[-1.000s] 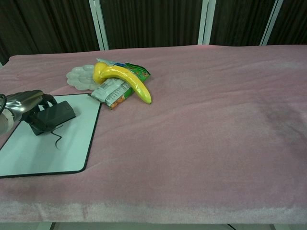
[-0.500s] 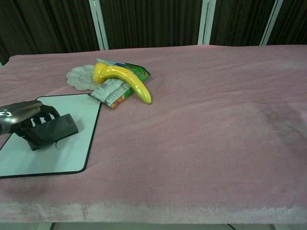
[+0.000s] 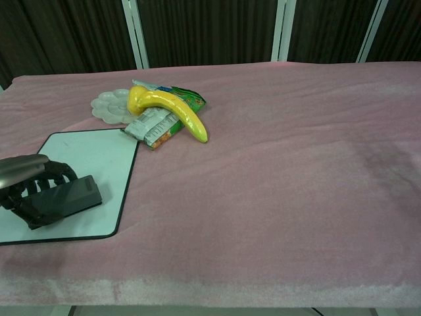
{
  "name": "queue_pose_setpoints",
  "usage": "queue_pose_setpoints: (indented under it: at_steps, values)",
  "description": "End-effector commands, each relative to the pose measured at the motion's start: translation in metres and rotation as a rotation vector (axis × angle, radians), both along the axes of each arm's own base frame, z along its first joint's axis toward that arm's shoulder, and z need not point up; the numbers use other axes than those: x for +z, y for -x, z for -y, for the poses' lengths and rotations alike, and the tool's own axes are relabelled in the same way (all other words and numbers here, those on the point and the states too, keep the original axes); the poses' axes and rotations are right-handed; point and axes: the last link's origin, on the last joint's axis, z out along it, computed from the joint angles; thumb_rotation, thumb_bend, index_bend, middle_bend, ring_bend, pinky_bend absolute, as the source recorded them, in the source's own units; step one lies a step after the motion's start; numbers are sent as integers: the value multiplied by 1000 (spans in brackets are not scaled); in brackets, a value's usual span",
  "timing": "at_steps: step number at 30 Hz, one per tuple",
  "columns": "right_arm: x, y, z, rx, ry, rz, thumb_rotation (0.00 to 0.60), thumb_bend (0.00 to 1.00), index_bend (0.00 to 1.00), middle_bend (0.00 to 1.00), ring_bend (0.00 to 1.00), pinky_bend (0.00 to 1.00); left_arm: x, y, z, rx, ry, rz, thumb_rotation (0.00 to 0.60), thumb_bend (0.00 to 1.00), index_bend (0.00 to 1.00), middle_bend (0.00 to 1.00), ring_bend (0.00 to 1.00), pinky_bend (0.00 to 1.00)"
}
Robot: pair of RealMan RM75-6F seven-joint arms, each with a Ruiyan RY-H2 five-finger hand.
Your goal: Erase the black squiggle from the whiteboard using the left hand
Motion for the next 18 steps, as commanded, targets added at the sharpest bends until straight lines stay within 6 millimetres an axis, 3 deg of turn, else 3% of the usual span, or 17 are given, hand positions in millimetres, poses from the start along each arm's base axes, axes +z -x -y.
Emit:
queue_pose_setpoints:
  at_steps: [1,6,10,14,18]
  values:
    - [-1,0,0,1,-3,-1,600,218,0,0,0,0,8,-3,10,-5,6,24,600,783,649,747,632,441]
    - [-2,-1,-1,2,-7,-1,600,217,0,0,0,0,34,-5,5,-31,-99,44,600,782,646,742,628,438]
    - [-1,-1,-1,2,-4,1,600,217,0,0,0,0,55,6,-9,3,-214,38,600,777,626,720,614,425]
    - [-1,-1,-2,4,-5,1,600,217,0,0,0,0,74,30,-30,100,-287,10,600,744,564,642,541,369]
    - [-2,-1,-2,4,-7,0,600,218,0,0,0,0,78,40,-38,129,-305,-1,600,653,488,537,433,314]
